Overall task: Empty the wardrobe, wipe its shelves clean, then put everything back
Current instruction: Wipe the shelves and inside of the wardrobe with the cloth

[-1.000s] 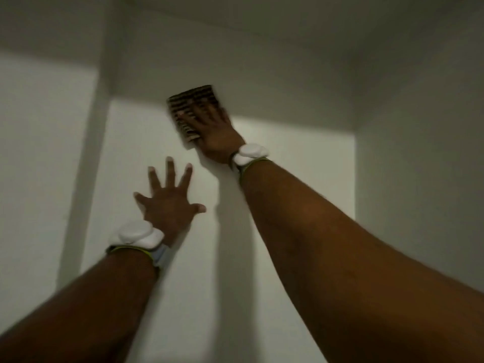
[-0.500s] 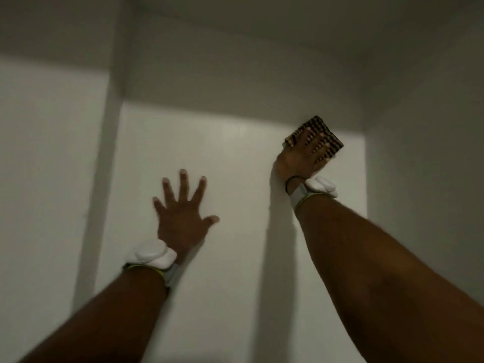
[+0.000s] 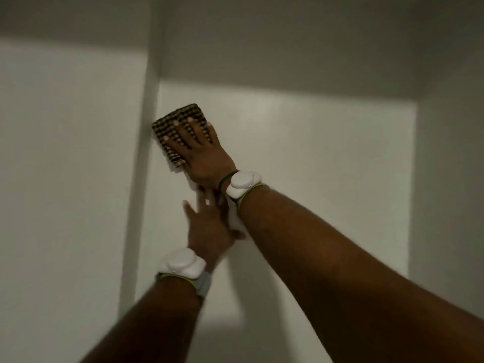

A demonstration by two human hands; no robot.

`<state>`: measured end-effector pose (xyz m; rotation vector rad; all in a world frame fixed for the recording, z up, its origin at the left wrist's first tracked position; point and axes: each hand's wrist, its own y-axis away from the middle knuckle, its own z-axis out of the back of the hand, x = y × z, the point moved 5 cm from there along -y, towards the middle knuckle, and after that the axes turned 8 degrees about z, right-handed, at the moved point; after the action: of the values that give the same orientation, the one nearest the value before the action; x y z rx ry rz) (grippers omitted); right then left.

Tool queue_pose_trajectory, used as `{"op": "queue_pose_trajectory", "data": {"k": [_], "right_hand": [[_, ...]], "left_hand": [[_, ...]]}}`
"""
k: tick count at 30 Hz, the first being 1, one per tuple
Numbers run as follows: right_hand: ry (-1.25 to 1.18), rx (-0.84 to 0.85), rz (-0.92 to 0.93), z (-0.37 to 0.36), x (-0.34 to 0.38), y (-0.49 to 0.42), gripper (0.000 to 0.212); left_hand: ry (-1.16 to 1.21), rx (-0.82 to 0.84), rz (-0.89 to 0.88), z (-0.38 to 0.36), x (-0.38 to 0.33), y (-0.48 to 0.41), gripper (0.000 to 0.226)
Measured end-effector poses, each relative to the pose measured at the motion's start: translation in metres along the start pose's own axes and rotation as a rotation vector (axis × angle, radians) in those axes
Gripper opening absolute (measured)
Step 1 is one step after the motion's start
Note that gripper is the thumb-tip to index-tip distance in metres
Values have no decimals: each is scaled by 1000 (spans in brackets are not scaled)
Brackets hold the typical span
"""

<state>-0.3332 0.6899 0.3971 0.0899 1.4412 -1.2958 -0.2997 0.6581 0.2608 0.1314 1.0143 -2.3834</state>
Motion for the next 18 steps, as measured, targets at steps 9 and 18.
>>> {"op": "queue_pose_trajectory", "data": {"k": [9, 18], "right_hand": [[88, -86, -770, 51, -214, 280, 59], [-56, -174, -1424, 38, -188, 258, 65]], "left_hand": [[-13, -181, -71, -36, 2, -14, 120], [-72, -176, -72, -35, 0, -4, 122]]}}
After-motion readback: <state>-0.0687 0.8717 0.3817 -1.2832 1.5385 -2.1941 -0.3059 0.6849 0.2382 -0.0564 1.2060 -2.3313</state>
